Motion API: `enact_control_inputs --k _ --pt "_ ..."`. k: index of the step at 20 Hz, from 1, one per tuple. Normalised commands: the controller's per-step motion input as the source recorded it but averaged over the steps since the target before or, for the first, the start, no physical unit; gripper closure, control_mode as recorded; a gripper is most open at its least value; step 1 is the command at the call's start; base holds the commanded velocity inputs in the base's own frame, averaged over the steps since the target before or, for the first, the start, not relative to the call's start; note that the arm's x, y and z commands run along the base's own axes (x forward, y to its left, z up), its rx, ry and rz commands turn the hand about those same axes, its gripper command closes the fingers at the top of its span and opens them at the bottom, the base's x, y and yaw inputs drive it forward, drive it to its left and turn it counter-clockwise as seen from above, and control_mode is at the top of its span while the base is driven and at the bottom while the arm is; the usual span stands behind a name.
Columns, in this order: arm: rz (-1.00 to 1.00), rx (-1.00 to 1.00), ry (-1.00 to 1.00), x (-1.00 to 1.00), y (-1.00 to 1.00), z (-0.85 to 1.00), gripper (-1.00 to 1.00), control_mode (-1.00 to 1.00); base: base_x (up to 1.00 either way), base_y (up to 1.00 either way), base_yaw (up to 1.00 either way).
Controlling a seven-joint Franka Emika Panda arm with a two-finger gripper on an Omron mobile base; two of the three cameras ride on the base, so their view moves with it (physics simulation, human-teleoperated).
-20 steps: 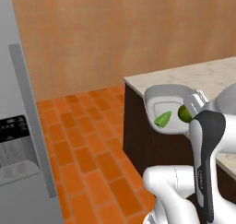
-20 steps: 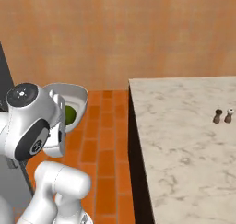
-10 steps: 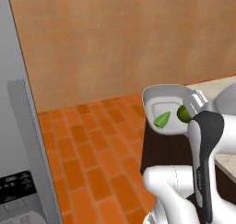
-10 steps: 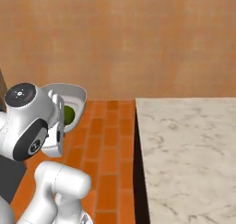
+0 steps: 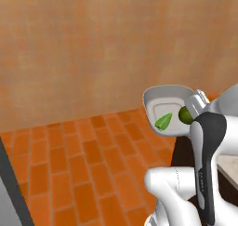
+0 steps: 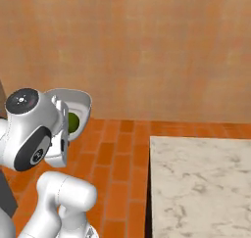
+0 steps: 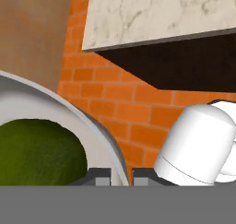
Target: Take the meat container that has the steak and place it on the second highest rack of the freezer. Then take the vegetable container that has the lemon wedge and lime and place it on the highest rack of the freezer.
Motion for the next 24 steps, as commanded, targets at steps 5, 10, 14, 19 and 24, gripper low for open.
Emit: enact_control_inputs --k 5,10,14,19,24 --pt "0.00 0.00 0.00 0.00 0.00 0.00 1.00 1.00 0.90 -0.06 0.44" --pt "0.00 0.00 0.00 0.00 0.00 0.00 1.00 1.00 0.64 0.00 0.62" --pt "0.00 0.00 0.00 0.00 0.00 0.00 1.00 1.00 0.47 -0.04 0.64" --pt "0.00 0.00 0.00 0.00 0.00 0.00 1.00 1.00 0.02 -0.21 0.53" --pt "0.00 0.00 0.00 0.00 0.00 0.00 1.00 1.00 -0.18 0.00 0.49"
